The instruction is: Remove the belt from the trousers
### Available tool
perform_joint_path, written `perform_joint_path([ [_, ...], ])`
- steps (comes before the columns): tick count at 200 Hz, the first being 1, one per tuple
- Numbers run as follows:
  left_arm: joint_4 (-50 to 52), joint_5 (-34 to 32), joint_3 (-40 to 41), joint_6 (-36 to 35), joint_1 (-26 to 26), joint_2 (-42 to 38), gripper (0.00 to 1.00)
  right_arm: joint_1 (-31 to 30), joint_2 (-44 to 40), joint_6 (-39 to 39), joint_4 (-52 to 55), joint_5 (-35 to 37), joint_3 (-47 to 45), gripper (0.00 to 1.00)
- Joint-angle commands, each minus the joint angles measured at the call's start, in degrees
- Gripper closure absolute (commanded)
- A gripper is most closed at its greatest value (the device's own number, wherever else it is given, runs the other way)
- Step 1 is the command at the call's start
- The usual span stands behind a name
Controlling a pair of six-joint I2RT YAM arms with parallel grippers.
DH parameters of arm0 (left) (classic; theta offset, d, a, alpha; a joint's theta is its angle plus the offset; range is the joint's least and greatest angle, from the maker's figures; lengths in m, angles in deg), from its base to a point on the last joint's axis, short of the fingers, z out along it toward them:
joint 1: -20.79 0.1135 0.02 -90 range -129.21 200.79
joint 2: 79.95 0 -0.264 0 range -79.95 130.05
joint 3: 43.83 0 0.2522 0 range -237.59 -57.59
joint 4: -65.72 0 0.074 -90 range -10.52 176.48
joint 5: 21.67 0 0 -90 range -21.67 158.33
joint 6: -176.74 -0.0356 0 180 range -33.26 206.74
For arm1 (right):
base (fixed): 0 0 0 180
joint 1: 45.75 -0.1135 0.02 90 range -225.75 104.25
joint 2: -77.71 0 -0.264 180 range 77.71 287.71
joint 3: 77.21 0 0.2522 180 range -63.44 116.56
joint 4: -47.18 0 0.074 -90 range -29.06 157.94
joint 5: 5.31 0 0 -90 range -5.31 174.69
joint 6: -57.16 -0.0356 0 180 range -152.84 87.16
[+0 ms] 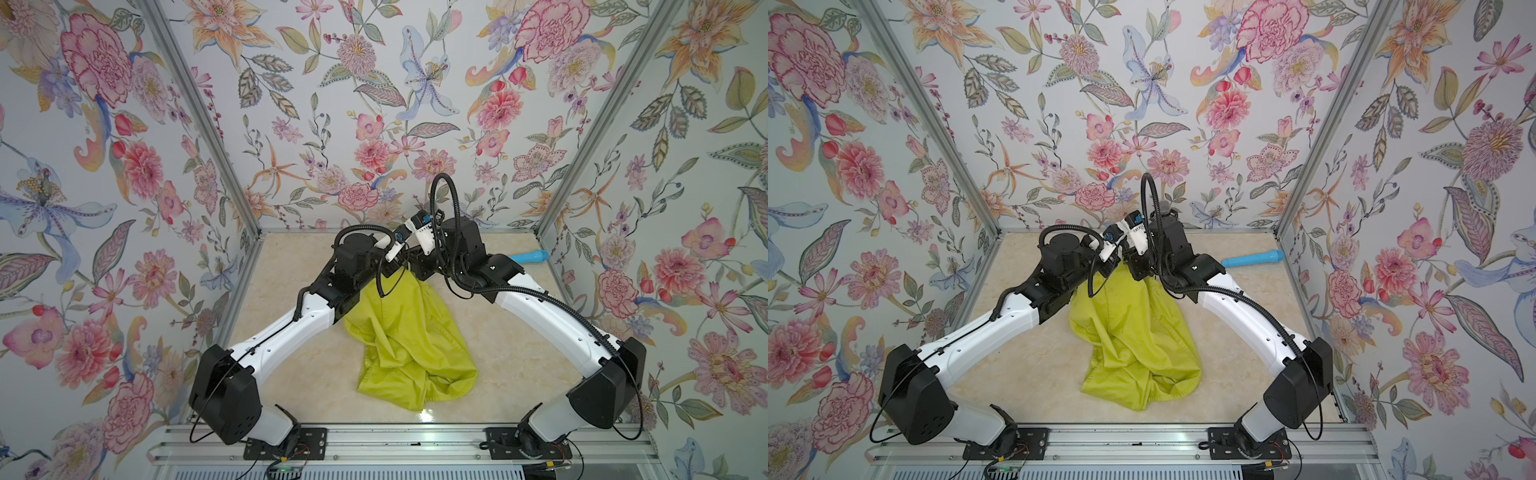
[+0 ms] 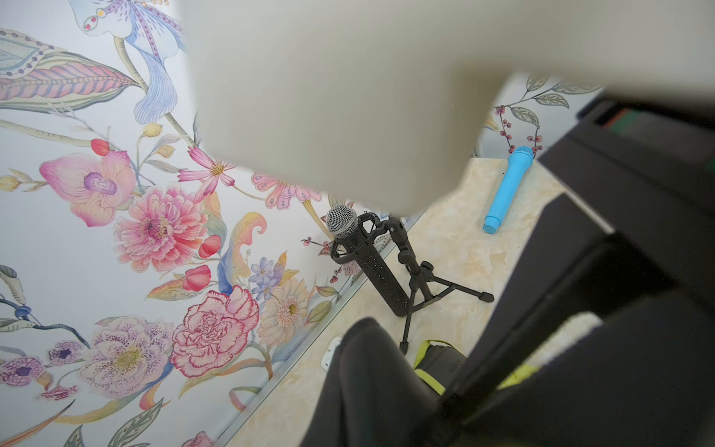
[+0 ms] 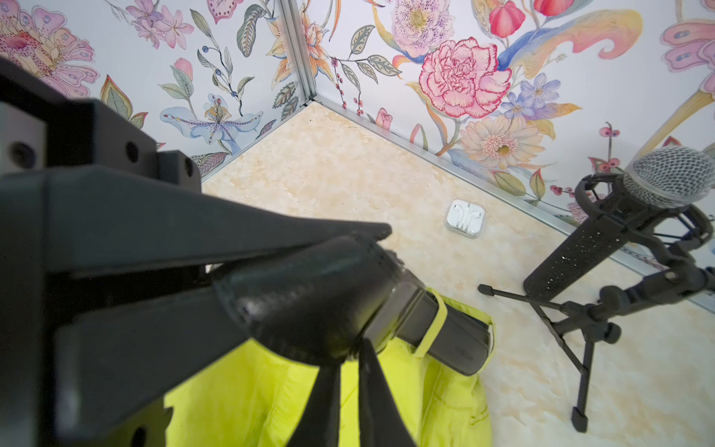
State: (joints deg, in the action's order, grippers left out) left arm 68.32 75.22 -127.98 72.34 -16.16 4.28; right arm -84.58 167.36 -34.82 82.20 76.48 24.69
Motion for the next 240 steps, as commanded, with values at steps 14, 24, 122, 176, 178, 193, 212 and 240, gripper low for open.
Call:
perform_joint_path([
  [14, -6.56, 11.03, -5.84, 5.26, -1.67, -7.05, 1.00, 1.28, 3.67, 0.13, -1.26, 6.36, -0.77, 0.89],
  [24, -6.01, 10.96, -6.28, 5.64, -1.68, -7.12, 1.00, 1.30, 3.69, 0.13, -1.38, 6.45, -0.86, 0.88],
  [122, 1.84, -3.10, -9.34, 5.53, 0.06, -3.59, 1.00, -0.80, -9.26, 5.18, -18.21, 10.83, -15.26, 0.45],
  [176, 2.86, -2.05, -10.38, 5.72, 0.11, -3.17, 1.00, -1.69, -8.63, 9.45, -22.01, 10.42, -15.15, 0.40],
  [178, 2.82, -1.90, -10.34, 5.66, 0.05, -3.18, 1.00, -1.73, -8.48, 9.56, -22.15, 10.41, -15.07, 0.40],
  [193, 2.38, -0.71, -9.74, 5.11, 0.05, -3.41, 1.00, -1.69, -7.04, 10.14, -23.30, 10.74, -14.43, 0.40],
  [212, -0.08, 1.49, -7.22, 2.78, 0.08, -4.50, 1.00, -1.78, -5.54, 10.81, -24.25, 11.30, -13.60, 0.48],
  [240, -11.31, 0.40, 2.28, -1.39, 0.04, -8.49, 1.00, -2.31, -5.44, 9.87, -24.83, 12.43, -13.66, 0.83],
])
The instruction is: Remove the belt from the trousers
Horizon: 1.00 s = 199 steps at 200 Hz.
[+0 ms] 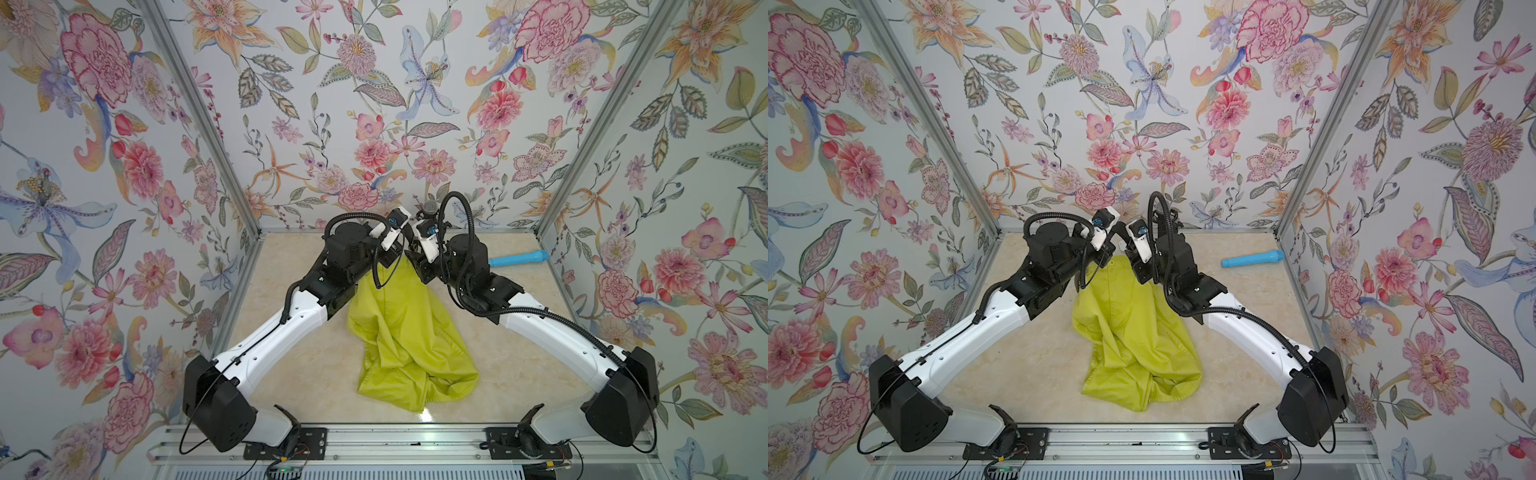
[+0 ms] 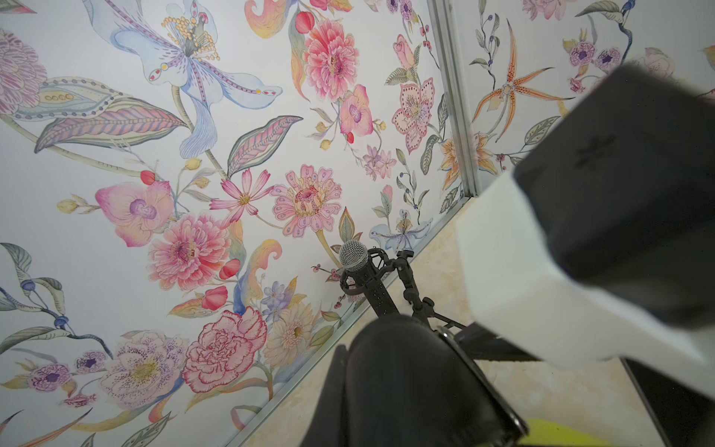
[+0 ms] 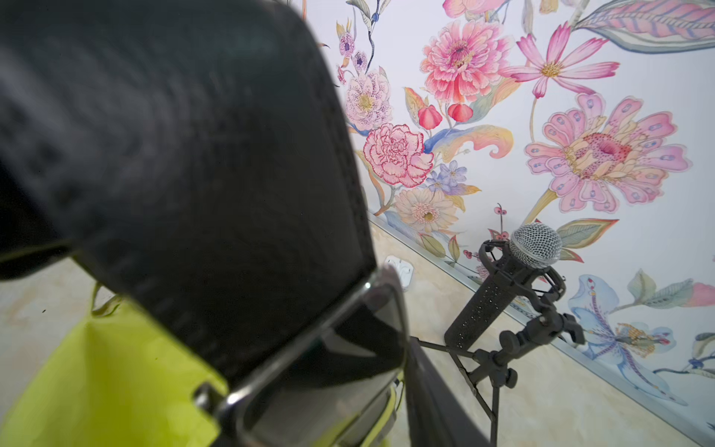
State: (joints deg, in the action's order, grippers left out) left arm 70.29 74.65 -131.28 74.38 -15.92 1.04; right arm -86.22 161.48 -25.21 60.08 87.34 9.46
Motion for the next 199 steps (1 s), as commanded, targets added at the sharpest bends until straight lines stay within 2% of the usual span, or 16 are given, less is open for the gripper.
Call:
perform_joint_path([
  [1, -13.65, 0.88, 5.84, -3.53, -0.20, -5.42, 1.00, -0.67, 0.44, 0.22, -2.68, 1.56, 1.56, 0.84],
  [25, -16.98, -0.39, 8.98, -7.33, -0.19, -6.30, 1.00, -1.28, -0.85, -1.32, -2.24, 1.91, 0.75, 1.00],
  [52, -18.63, -2.54, 9.36, -9.29, -0.22, -5.11, 0.95, -2.41, -2.49, -3.20, -0.45, 3.77, -0.14, 1.00],
  [64, -19.26, -3.26, 9.00, -9.44, -0.21, -4.41, 0.87, -3.12, -2.88, -3.84, 0.81, 4.49, -0.36, 1.00],
  [82, -19.33, -2.65, 7.95, -9.54, -0.38, -3.38, 0.67, -3.79, -3.24, -5.27, 2.87, 4.95, -0.25, 1.00],
  [93, -19.51, -2.24, 7.48, -9.85, -0.67, -2.89, 0.62, -4.06, -3.35, -6.10, 3.81, 5.17, -0.14, 1.00],
  [107, -19.69, -1.76, 7.17, -10.28, -1.05, -2.46, 0.62, -4.22, -3.35, -7.28, 5.00, 5.34, 0.65, 1.00],
  [134, -18.90, -1.01, 6.12, -10.99, -1.60, -1.31, 0.66, -4.42, -2.74, -8.29, 6.76, 4.65, 2.42, 1.00],
  [145, -17.89, -0.70, 5.37, -11.45, -1.90, -0.73, 0.71, -4.53, -2.54, -8.51, 7.14, 4.35, 3.05, 1.00],
  [150, -17.40, -0.50, 5.03, -11.61, -2.03, -0.46, 0.76, -4.53, -2.44, -8.60, 7.44, 4.14, 3.29, 1.00],
  [163, -15.99, 0.29, 4.03, -11.96, -2.19, 0.11, 0.95, -4.53, -2.08, -9.02, 8.40, 3.23, 4.18, 1.00],
  [167, -15.53, 0.45, 3.63, -11.98, -2.22, 0.28, 1.00, -4.45, -1.95, -9.13, 9.00, 2.83, 4.61, 0.95],
  [176, -14.81, 0.29, 3.02, -11.81, -2.23, 0.60, 1.00, -4.50, -1.81, -9.31, 10.77, 2.18, 5.96, 0.80],
  [199, -12.54, -0.73, 1.37, -11.31, -2.23, 1.34, 1.00, -4.11, -2.08, -9.22, 16.25, 0.91, 9.73, 0.64],
])
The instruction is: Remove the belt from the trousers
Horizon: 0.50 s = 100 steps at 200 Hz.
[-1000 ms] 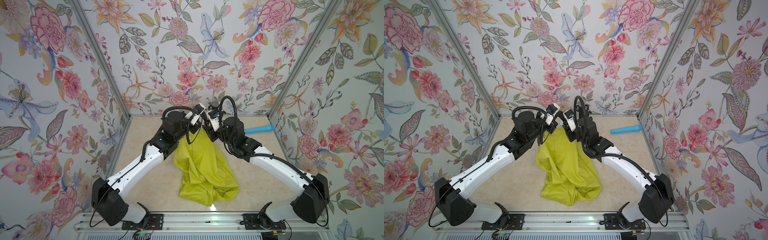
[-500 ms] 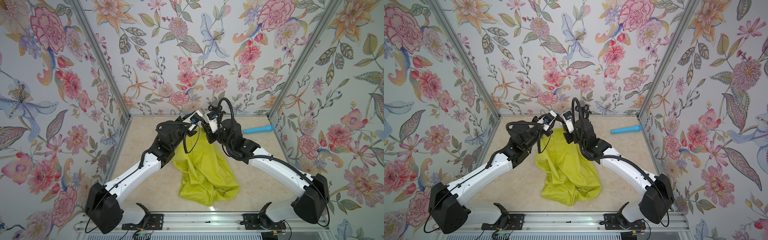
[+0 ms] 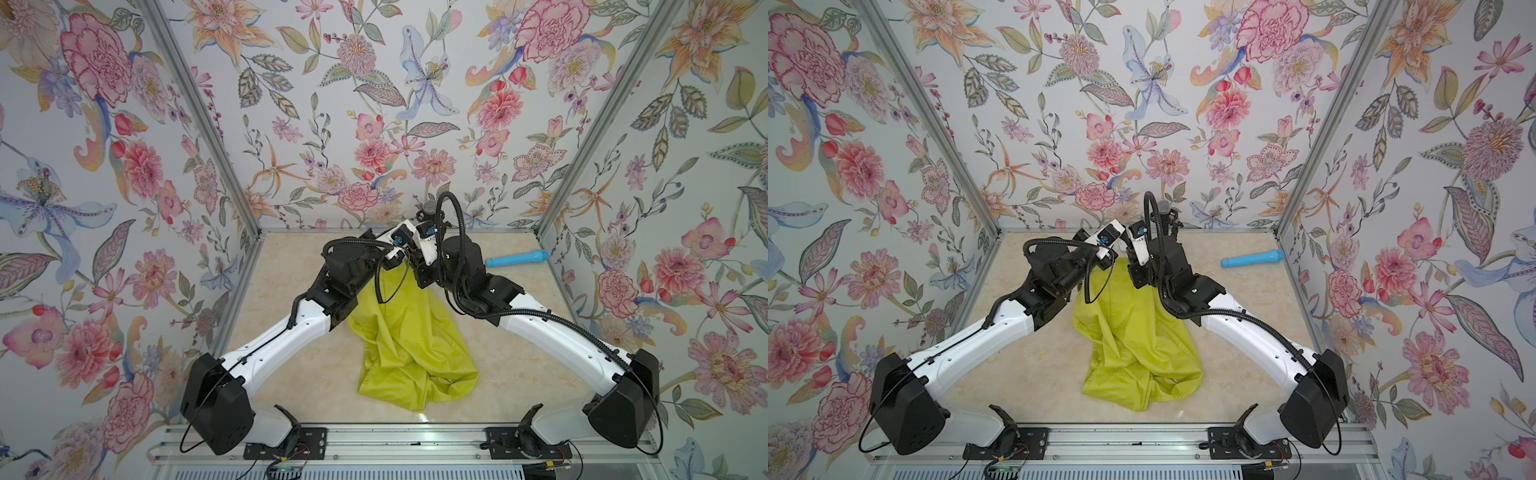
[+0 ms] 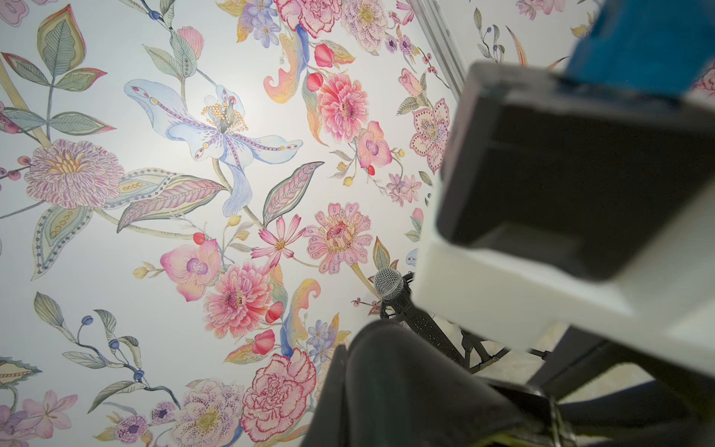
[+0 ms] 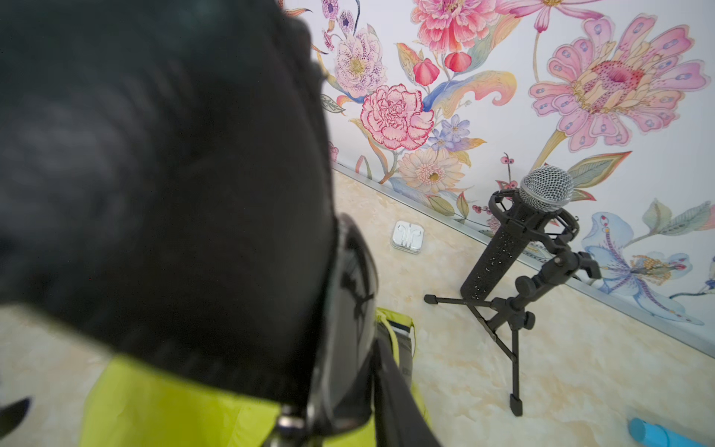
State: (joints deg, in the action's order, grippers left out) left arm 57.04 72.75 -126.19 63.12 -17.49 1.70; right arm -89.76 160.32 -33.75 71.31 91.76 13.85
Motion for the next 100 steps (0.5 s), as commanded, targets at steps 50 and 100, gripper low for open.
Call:
perform_joint_path([
  [50, 3.45, 0.18, -6.33, 3.81, -0.66, 2.00, 1.00, 1.47, 0.56, -0.02, 14.14, -7.02, 14.19, 0.57],
  [100, 4.13, -0.24, -6.55, 3.54, -0.65, 2.08, 1.00, 3.33, 2.28, -0.45, 16.56, -8.24, 15.38, 0.59],
])
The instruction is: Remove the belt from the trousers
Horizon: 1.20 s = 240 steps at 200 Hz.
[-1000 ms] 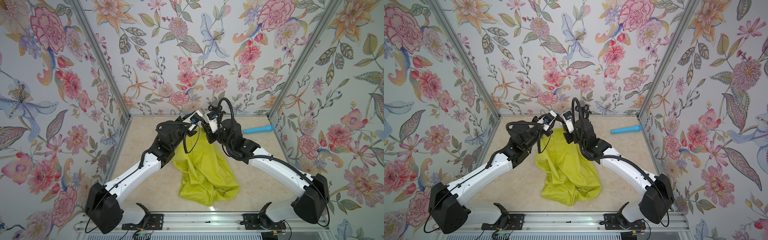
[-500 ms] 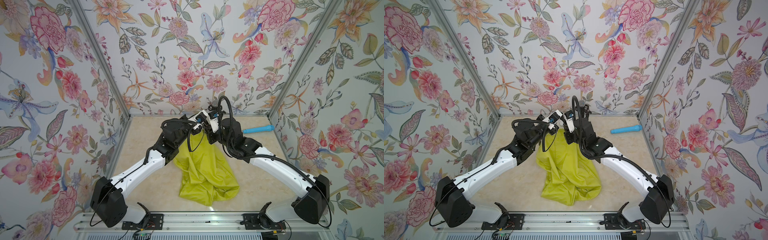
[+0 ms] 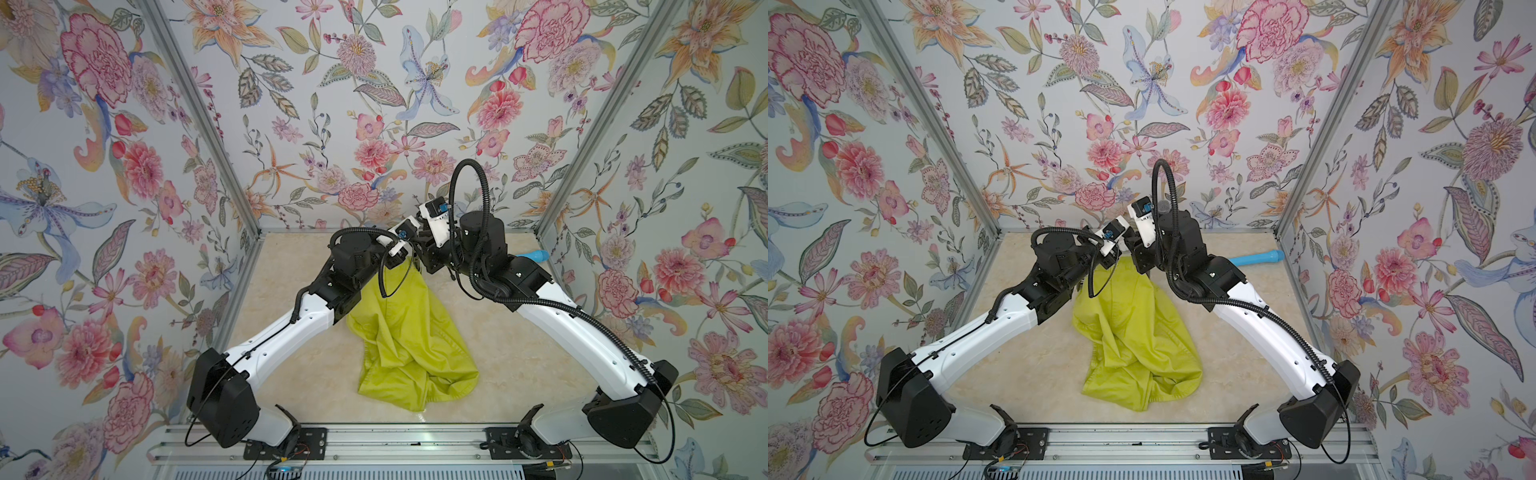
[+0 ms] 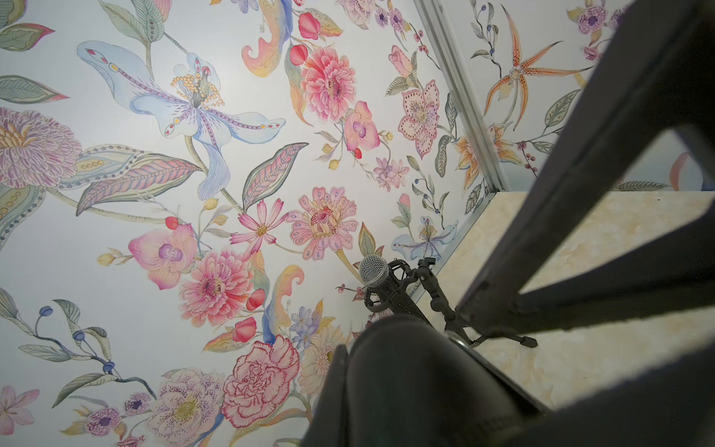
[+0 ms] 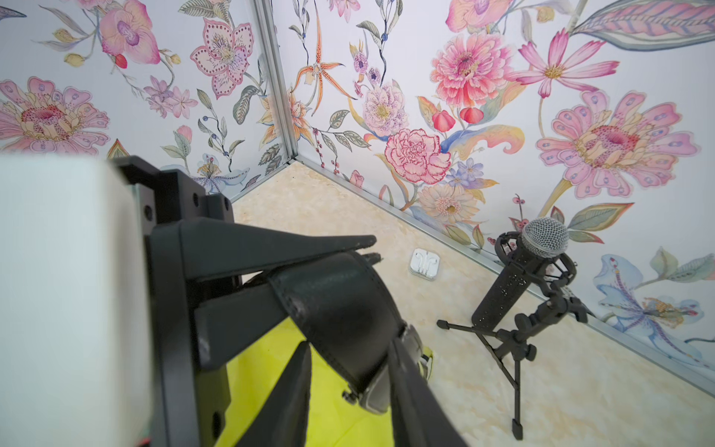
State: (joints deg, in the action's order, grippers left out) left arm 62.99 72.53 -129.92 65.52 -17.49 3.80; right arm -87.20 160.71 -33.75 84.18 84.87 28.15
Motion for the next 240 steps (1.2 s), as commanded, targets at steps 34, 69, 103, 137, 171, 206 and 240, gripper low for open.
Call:
perform_joint_path([
  [34, -1.72, -0.08, -2.90, 0.99, -0.65, 0.02, 1.00, 1.02, 2.93, -0.50, 4.00, -1.12, 1.32, 0.57],
  [69, -1.53, 0.15, -2.90, 1.02, -0.64, -0.04, 1.00, 1.63, 3.52, -0.67, 4.04, -1.27, 1.75, 0.75],
  [103, -1.13, -0.06, -3.05, 0.91, -0.65, 0.35, 1.00, 1.61, 3.23, -0.91, 4.00, -2.17, 2.01, 0.70],
  [137, -0.39, 0.10, -3.50, 1.09, -0.65, 0.98, 1.00, 1.77, 2.92, -0.98, 4.08, -2.66, 1.63, 0.67],
  [171, -0.12, 0.69, -3.56, 1.52, -0.65, 1.06, 1.00, 2.81, 3.23, -1.94, 4.02, -4.35, 0.79, 0.71],
  [206, 0.14, 1.02, -3.59, 1.85, -0.66, 0.94, 1.00, 3.22, 3.76, -2.39, 4.00, -4.95, 0.43, 0.80],
  [240, 0.19, 1.68, -3.63, 2.31, -0.66, 0.48, 1.00, 3.31, 4.92, -2.61, 4.05, -4.67, 0.01, 0.77],
])
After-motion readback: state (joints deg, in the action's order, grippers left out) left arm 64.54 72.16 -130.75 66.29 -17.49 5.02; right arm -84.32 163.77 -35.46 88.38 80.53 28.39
